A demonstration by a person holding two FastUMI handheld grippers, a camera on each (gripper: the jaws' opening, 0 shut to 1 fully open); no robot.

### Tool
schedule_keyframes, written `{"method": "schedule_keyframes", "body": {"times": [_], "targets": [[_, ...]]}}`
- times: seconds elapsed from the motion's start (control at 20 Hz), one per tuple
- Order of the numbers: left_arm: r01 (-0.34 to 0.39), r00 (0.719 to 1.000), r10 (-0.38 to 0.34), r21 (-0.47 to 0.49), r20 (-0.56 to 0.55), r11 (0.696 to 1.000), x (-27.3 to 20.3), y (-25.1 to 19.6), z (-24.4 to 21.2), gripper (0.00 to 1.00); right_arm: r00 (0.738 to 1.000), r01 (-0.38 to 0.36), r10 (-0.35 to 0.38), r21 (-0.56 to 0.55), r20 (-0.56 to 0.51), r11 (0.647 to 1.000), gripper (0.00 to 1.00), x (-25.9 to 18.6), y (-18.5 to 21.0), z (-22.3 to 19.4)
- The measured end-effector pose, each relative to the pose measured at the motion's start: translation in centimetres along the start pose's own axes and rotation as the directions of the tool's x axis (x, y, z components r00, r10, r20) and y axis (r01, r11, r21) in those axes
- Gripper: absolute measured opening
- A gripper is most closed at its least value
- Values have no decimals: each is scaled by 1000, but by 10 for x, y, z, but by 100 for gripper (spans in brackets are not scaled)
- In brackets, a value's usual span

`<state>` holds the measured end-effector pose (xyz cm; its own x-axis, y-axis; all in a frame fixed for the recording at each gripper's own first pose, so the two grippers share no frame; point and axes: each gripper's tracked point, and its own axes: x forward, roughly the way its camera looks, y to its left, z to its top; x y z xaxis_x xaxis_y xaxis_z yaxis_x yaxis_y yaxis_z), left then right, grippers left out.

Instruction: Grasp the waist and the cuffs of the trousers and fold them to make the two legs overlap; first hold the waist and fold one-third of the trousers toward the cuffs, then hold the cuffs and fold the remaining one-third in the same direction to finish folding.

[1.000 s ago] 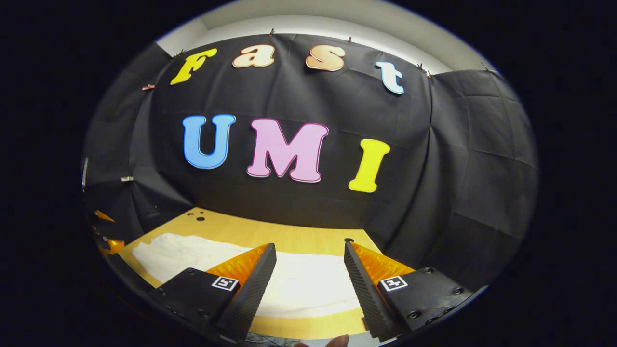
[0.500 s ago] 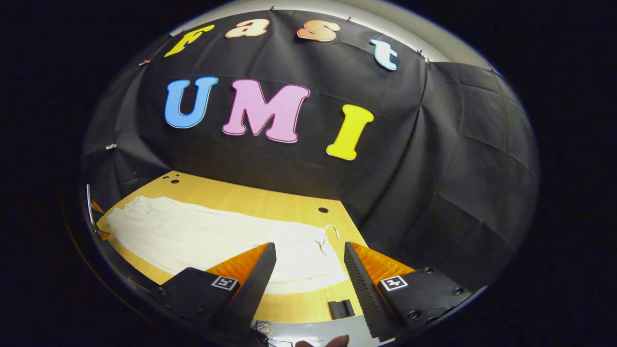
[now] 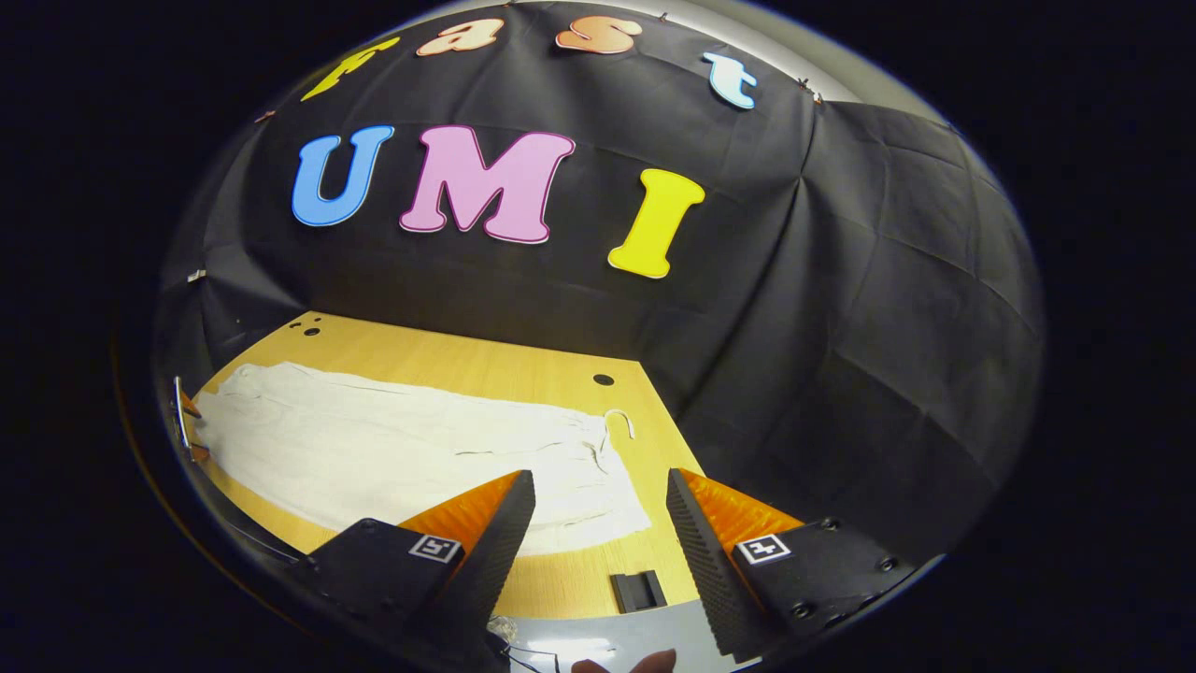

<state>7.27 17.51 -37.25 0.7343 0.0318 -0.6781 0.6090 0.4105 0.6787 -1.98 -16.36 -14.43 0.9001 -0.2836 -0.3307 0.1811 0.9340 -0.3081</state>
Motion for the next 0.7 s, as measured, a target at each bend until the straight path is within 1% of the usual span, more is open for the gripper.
{"method": "schedule_keyframes", "body": {"times": [0.05,0.15,0.25,0.35,0.4,0.5,0.6,0.7], "targets": [[12,1000,-12,17,-10,1000,6,5,1,85,1000,-1,1,-11,-2,1000,91,4,-1,-2],[36,999,-35,35,-32,999,20,13,4,79,1000,-9,8,-35,-13,999,91,12,-3,-8],[92,994,-91,21,-64,996,30,15,7,62,999,-9,7,-62,-33,998,91,20,-8,-18],[149,983,-152,-33,-100,988,37,14,10,47,998,-15,10,-91,-54,996,91,28,-12,-28],[154,980,-160,-58,-117,986,38,14,10,29,998,-20,13,-112,-63,993,91,32,-14,-33],[127,981,-134,-58,-142,990,46,16,10,13,997,-43,30,-177,-74,983,91,41,-16,-39],[95,985,-94,0,-148,995,46,18,16,8,995,-79,59,-271,-82,959,91,49,-16,-49],[86,985,-80,30,-156,996,47,18,14,6,991,-126,95,-384,-99,915,91,61,-18,-64]]}}
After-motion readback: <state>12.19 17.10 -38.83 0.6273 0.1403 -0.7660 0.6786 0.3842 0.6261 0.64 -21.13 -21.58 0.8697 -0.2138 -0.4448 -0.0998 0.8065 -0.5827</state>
